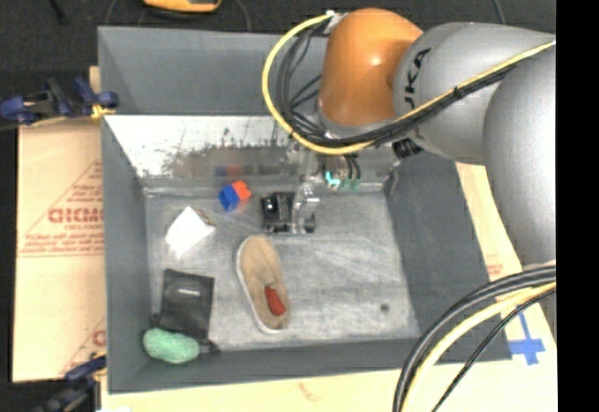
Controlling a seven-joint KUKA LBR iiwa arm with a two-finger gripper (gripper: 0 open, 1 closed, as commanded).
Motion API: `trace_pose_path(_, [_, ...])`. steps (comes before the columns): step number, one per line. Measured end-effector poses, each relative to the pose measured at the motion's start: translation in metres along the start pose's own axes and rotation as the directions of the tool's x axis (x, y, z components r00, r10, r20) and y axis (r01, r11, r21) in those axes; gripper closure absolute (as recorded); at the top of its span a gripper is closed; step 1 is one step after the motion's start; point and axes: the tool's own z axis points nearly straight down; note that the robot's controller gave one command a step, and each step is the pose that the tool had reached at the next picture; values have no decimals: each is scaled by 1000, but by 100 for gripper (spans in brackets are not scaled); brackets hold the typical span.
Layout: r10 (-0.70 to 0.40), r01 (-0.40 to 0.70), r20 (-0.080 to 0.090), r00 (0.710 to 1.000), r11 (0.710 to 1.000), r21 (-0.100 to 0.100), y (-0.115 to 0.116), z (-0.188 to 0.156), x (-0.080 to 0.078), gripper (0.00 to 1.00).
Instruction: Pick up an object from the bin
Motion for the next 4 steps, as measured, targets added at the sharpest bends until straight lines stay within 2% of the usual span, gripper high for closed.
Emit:
trace_pose_path(1, [0, 0, 8, 1000, 1000, 0, 0, -5, -2, 0])
trace_pose_path(2, [-32, 32, 14, 999, 999, 0, -13, 74, 12, 100])
trace_pose_path(3, [-32, 32, 14, 999, 999, 0, -13, 74, 12, 100])
trace_pose_path(4, [9, -9, 14, 1000, 1000, 1, -37, -100, 15, 100])
